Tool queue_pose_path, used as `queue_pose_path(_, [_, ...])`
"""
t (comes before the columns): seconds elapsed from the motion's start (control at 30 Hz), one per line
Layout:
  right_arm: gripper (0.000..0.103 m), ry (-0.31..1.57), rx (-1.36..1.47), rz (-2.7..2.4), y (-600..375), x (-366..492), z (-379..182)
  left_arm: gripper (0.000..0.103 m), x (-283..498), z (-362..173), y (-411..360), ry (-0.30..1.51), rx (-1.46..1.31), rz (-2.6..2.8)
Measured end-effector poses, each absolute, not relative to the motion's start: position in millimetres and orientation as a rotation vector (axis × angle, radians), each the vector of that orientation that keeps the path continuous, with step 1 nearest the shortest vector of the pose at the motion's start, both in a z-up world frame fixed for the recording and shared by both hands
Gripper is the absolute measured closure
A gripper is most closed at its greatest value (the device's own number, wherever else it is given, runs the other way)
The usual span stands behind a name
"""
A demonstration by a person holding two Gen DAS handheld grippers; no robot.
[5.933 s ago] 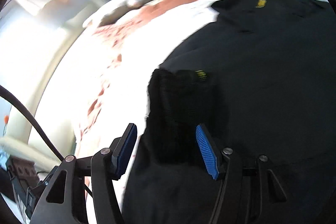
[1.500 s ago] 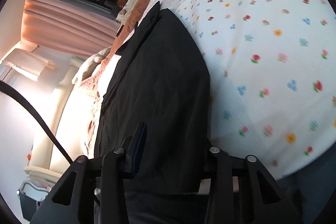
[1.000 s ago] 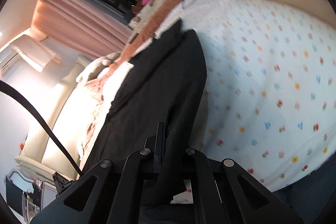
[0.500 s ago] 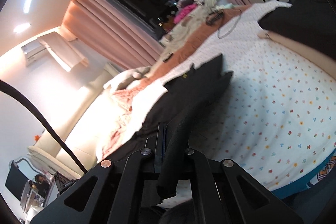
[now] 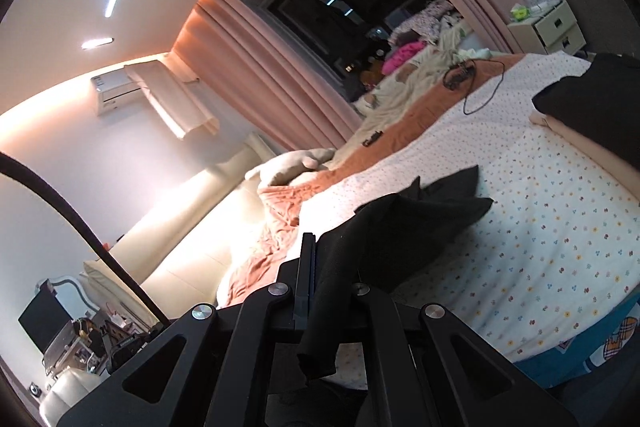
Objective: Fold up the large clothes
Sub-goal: 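Lift the hem with both tools and fold it toward the collar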
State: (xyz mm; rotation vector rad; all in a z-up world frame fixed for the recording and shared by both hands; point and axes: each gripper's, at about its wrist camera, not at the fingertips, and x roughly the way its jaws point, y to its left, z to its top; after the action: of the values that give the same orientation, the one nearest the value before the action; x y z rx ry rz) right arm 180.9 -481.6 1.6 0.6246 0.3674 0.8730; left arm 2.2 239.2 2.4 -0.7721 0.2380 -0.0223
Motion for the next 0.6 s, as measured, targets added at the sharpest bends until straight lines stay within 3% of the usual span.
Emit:
queue_pose_path(0.33, [0.103,0.346,0.617,0.865,-502,173,-8,0.098,-11,16,238,0.186,-0.769,-0.009])
queue_pose_path(0.6, [0.103,0.373,0.643,0.834,-500,214,-3,0.098,27,24,251,0.188,-0.769,0.013])
